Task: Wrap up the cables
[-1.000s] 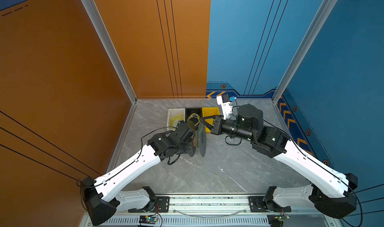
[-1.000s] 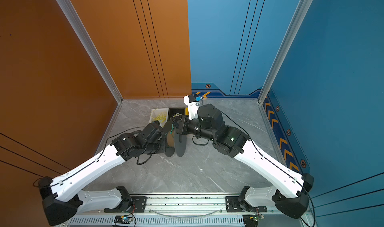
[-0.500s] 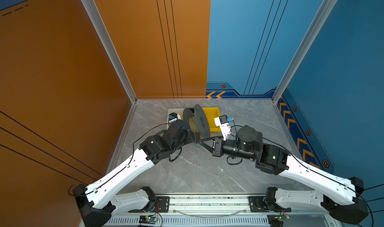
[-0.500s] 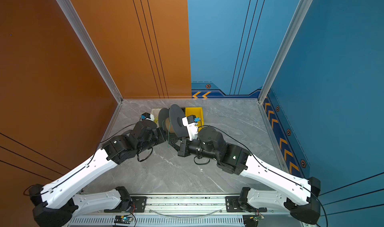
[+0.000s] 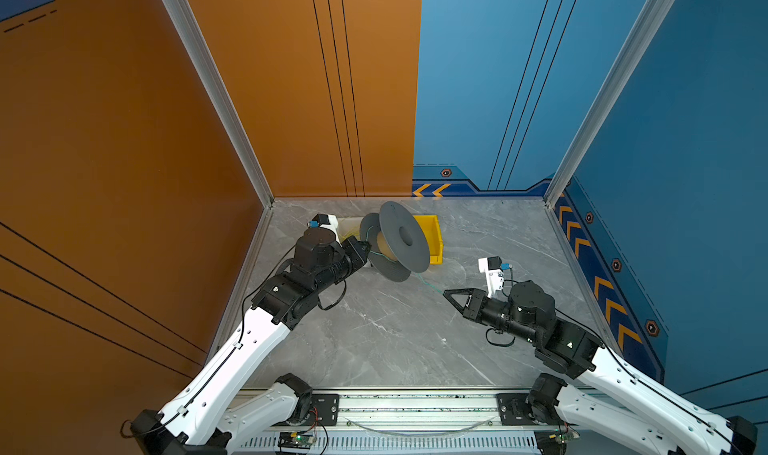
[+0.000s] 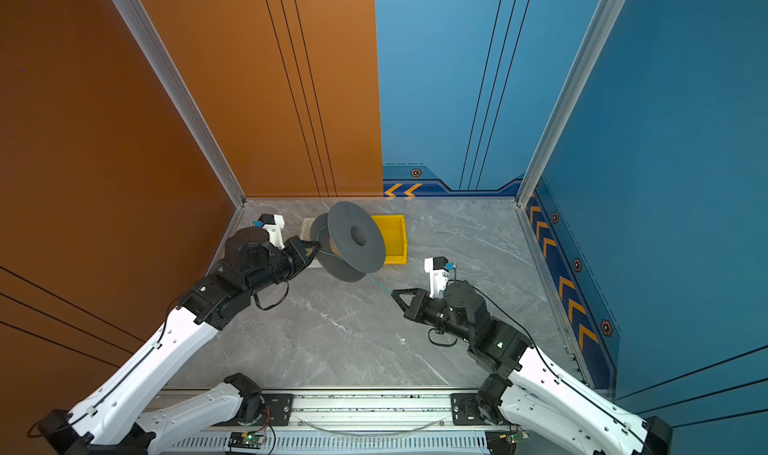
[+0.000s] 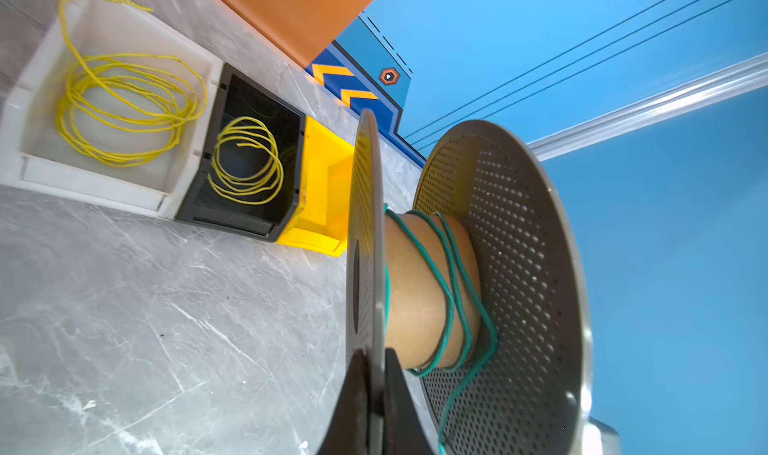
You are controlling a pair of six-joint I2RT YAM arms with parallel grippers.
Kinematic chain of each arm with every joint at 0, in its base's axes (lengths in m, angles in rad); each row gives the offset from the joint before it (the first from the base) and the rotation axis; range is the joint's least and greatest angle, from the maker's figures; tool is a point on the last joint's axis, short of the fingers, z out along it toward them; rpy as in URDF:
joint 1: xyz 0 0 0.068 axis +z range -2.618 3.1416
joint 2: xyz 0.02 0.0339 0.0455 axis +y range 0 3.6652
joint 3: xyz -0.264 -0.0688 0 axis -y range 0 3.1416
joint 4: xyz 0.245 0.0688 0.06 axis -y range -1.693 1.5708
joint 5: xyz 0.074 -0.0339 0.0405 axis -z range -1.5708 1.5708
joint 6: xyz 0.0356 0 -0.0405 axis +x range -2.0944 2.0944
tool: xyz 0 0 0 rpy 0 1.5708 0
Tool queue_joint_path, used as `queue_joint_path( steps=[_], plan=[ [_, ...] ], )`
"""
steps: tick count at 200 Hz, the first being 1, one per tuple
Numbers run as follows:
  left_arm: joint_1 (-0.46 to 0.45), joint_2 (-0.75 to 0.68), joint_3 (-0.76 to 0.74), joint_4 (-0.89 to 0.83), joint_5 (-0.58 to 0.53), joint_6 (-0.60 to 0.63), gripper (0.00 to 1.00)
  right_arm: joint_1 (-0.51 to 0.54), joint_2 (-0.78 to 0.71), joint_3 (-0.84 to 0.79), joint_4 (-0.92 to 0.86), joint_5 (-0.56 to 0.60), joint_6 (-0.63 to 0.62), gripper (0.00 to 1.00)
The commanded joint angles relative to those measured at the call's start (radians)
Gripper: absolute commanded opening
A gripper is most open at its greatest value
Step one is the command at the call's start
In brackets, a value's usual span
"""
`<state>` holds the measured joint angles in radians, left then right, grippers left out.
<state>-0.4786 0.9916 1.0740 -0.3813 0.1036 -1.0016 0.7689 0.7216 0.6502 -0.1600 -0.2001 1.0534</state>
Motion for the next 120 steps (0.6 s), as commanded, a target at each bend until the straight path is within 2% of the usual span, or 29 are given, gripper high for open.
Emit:
queue_joint_path(
  steps=[1, 28, 59, 120],
  plan=[
    [0.085, -0.048, -0.018, 0.277, 0.152, -0.057, 0.00, -0.119, -0.033, -0.069, -0.029, -0.131, 0.039, 0.00],
    [0.159, -0.045, -0.071, 0.417, 0.368, -0.115, 0.00, -0.258, -0.026, -0.089, -0.025, -0.205, 0.016, 0.00],
    [0.169, -0.037, -0.083, 0.455, 0.564, -0.096, 0.00, -0.398, 0.043, -0.089, 0.082, -0.298, 0.025, 0.00],
    [0.162, -0.074, -0.146, 0.511, 0.827, -0.080, 0.00, -0.602, 0.280, 0.076, 0.247, -0.490, -0.013, 0.00]
  ],
)
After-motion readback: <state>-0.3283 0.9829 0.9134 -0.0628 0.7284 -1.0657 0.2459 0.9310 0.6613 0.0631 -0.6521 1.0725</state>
